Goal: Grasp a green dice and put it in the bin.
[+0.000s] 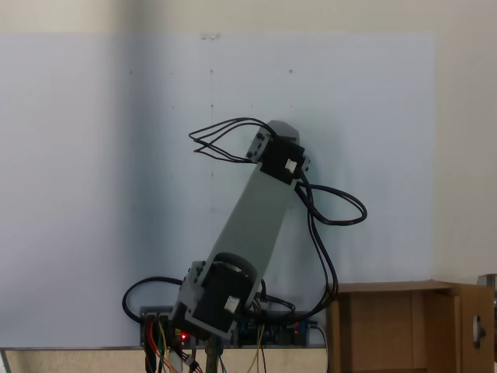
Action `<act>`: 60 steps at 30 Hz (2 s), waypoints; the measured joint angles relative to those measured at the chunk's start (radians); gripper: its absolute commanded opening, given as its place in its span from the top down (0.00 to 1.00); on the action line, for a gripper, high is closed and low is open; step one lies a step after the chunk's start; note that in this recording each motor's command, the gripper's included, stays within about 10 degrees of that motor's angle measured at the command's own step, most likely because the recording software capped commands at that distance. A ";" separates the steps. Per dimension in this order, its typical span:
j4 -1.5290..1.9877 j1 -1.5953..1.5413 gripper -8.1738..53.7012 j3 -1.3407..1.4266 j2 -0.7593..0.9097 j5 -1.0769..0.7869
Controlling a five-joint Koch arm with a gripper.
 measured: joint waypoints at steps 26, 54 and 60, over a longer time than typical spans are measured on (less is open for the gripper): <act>0.098 -0.005 0.68 -0.075 0.164 0.006; 0.416 0.236 0.68 -0.296 0.488 0.034; 0.414 0.578 0.68 -0.296 0.488 0.031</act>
